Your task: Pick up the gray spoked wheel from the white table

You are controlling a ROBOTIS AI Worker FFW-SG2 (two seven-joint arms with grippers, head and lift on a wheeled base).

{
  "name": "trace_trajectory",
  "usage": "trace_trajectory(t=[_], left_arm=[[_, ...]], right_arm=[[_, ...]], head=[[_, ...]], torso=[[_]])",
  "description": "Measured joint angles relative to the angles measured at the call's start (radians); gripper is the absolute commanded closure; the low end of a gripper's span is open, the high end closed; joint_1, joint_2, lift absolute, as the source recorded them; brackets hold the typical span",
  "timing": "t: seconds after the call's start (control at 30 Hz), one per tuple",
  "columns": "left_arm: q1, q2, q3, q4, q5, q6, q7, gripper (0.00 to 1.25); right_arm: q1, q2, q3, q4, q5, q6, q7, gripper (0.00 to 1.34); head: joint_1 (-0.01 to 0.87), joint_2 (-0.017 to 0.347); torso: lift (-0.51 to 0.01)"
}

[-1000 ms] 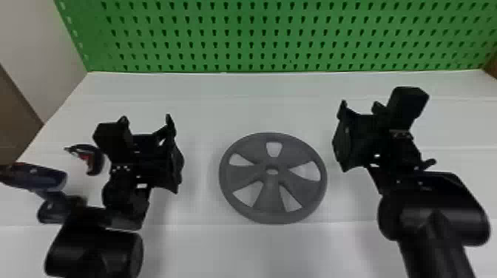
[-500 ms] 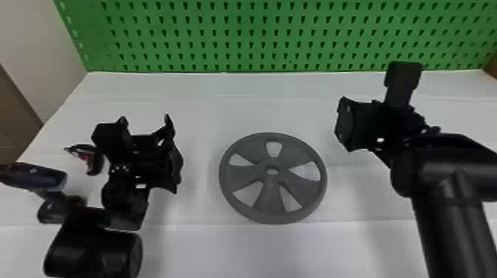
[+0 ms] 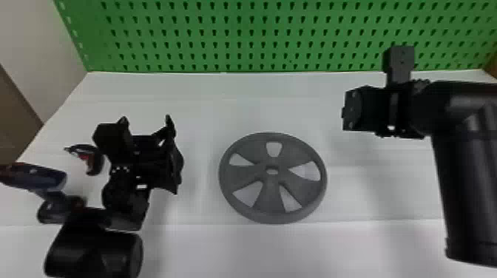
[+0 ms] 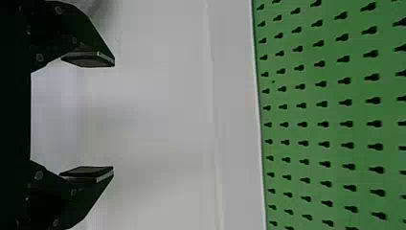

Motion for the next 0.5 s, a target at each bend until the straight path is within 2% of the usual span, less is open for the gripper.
trace_trajectory(t=[0.3, 0.5], left_arm=[[0.002, 0.000, 0.001, 0.001, -0.007, 0.001, 0.000, 0.24], [0.002, 0.000, -0.002, 0.002, -0.015, 0.003, 0.000, 0.24]], right_arm=[[-0.125, -0.004, -0.007, 0.163, 0.022, 0.196, 0.000, 0.46], [-0.183, -0.022, -0.012, 0.257, 0.008, 0.264, 0.000, 0.46]], head=[[0.770, 0.044], [0.770, 0.044]], torso=[[-0.098], [-0.098]])
